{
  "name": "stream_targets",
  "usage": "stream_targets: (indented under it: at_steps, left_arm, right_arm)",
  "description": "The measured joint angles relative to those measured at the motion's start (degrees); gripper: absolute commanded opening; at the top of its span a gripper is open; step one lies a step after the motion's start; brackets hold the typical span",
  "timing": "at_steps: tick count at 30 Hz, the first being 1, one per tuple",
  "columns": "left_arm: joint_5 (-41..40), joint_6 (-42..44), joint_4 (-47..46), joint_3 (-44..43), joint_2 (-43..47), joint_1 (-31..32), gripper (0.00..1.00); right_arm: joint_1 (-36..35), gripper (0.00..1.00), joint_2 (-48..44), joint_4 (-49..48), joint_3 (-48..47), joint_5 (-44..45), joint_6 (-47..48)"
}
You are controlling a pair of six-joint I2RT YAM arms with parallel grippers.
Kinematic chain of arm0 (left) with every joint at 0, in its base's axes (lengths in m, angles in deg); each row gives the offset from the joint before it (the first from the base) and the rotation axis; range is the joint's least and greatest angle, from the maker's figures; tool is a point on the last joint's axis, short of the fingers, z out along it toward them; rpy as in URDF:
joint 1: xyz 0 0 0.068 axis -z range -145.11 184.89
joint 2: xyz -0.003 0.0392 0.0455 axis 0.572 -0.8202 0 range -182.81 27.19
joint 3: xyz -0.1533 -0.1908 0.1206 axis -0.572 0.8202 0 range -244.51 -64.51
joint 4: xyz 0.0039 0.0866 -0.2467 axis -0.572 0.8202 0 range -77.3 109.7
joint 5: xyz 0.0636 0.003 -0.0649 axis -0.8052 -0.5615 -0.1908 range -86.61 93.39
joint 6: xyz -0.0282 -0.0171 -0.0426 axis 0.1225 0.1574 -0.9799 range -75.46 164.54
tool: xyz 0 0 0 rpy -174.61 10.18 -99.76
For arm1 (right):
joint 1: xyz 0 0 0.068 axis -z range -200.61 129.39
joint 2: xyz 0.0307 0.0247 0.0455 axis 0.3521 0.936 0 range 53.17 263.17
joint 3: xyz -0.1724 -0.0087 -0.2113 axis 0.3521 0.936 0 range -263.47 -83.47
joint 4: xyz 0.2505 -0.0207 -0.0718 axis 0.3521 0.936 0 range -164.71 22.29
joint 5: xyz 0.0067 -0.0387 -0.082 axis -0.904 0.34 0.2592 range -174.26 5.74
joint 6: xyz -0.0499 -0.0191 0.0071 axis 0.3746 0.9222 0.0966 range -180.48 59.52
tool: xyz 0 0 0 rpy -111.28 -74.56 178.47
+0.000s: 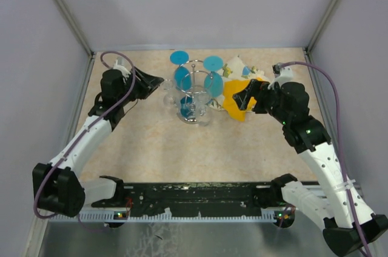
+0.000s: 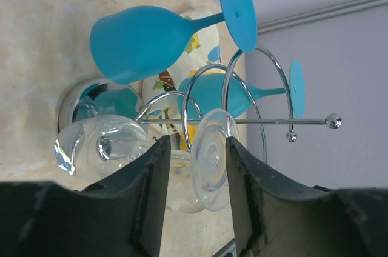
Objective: Take the wine glass off the wine glass rack
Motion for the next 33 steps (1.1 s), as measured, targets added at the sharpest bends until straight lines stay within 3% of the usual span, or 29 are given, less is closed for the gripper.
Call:
stream_targets:
  at_steps: [8,17,33]
  left_arm:
    - [4.6,-3.8,-4.3,2.1,-2.9,-0.2,0.35]
    - [5.8,-4.5,-4.7,2.1,-2.5,-0.2,0.13]
    - [4.3,-4.0,0.4,0.7,-0.5,-0.2,0.11]
  right_arm:
    - [0.0,0.99,-0.3,0.0,0.0,0.9,0.6]
    - [0.0,0.99,-0.3,0.0,0.0,1.0,0.6]
    - [0.0,0.99,-0.1,-0.8,1.4,1.0,0.6]
